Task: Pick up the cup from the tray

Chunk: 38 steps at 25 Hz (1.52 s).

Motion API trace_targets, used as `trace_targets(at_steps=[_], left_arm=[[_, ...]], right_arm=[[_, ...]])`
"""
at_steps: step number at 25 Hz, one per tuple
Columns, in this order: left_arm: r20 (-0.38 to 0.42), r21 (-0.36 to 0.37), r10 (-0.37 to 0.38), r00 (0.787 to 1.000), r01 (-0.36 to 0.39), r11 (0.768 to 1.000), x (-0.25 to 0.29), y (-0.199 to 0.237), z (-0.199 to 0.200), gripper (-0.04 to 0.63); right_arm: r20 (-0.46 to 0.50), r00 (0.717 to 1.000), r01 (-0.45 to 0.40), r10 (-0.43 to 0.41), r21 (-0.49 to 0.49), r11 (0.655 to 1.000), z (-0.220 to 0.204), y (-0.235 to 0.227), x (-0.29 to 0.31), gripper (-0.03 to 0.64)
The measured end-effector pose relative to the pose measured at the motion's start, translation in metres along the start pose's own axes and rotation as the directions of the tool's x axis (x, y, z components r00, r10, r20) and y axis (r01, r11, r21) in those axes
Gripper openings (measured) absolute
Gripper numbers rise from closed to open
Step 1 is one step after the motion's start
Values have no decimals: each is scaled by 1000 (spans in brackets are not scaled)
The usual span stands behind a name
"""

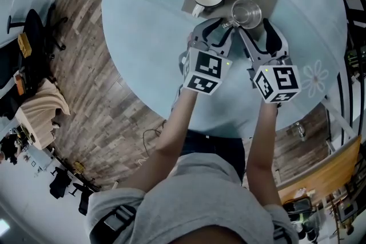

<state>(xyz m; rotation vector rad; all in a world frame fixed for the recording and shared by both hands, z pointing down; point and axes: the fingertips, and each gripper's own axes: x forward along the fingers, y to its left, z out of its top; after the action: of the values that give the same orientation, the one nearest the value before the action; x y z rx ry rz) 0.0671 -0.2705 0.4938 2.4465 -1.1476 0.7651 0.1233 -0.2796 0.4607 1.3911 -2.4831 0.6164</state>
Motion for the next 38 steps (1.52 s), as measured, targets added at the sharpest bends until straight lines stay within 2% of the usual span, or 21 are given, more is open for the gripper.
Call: trace_targets(at_steps=[4, 14, 17, 24, 29, 38], left_arm=[[3, 39, 4, 1000, -4, 999, 2, 2, 2, 74], [-9, 110, -31, 999, 32, 993, 5, -1, 0, 61], [-19, 131, -36, 999, 38, 991, 6, -1, -2, 61], [-17, 154, -36, 999, 38, 987, 2, -3, 1, 60], [2, 172, -39, 999, 38, 984, -4, -6, 6, 60], [35, 215, -62, 997, 53, 975, -29, -37, 19, 60]], right_arm=[[-25, 999, -43, 42, -35, 998, 2, 5, 10, 292], [-82, 994, -80, 71, -116, 990, 0, 4, 27, 316], [-91, 993, -90, 80, -113, 989, 0, 5, 31, 316], [-57, 995, -85, 80, -89, 992, 3, 4, 27, 314], [-33, 998, -66, 62, -109, 992, 9, 7, 20, 314], [7, 1000, -15, 16, -118, 993, 20, 15, -23, 314]])
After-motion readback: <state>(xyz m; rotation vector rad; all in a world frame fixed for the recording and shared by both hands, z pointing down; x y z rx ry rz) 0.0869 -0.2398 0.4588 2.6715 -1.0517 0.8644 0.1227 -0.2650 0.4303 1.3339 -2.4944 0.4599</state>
